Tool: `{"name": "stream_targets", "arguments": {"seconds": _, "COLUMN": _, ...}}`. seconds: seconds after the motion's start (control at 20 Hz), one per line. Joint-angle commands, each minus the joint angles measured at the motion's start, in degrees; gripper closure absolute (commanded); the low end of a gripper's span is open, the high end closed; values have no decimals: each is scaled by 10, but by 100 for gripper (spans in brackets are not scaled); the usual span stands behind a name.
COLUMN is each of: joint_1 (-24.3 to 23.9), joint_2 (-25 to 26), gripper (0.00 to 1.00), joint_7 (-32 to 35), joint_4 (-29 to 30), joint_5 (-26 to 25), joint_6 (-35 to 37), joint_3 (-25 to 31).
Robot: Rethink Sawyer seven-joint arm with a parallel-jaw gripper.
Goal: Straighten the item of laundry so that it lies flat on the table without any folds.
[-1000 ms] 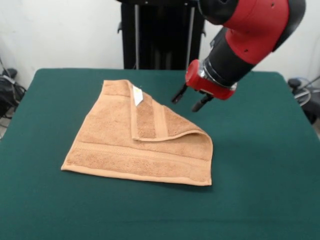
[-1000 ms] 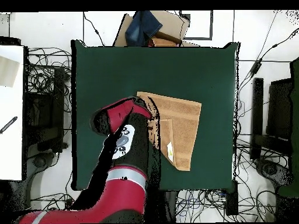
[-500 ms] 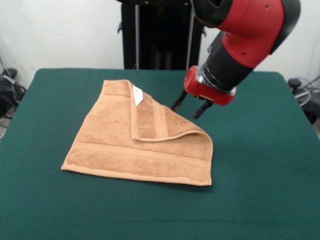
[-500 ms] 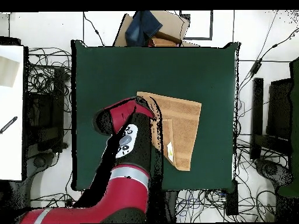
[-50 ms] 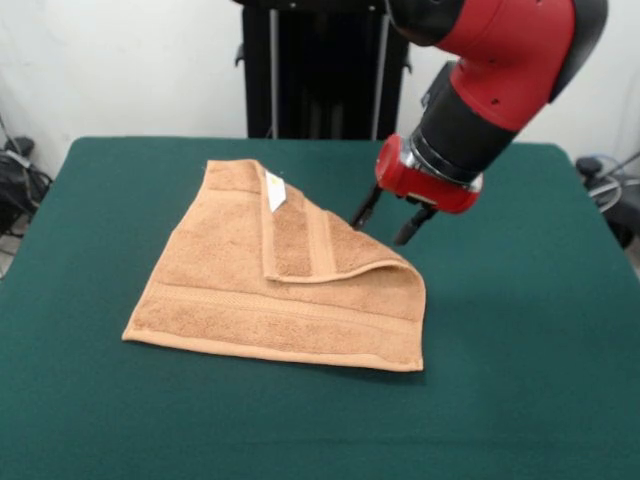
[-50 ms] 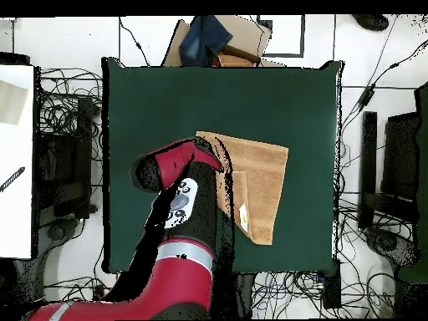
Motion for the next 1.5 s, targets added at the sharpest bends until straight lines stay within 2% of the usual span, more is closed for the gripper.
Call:
{"name": "stream_targets", "arguments": {"seconds": 0.05, "joint_1": -3, "joint_2": -9, "gripper": 0, "joint_7": 69, "joint_4": 3, "joint_5": 25, "joint_6": -18, "joint_3": 34}}
{"name": "stream_targets", "arguments": {"seconds": 0.7, "joint_1": -14, "joint_2": 33, "gripper": 0, "joint_7": 91, "joint_4": -8, "joint_5": 35, "joint_6": -74, "joint_3": 44}}
{"name": "stream_targets", "arguments": {"seconds": 1.05, "joint_1": -13, "joint_2": 39, "gripper": 0, "joint_7": 95, "joint_4": 1, "joint_5": 39, "joint_6": -94, "joint_3": 39}}
{"name": "stream_targets", "arguments": {"seconds": 1.5, "joint_1": -18, "joint_2": 53, "gripper": 0, "joint_7": 78, "joint_4": 4, "joint_5": 48, "joint_6": -71, "joint_3": 41}}
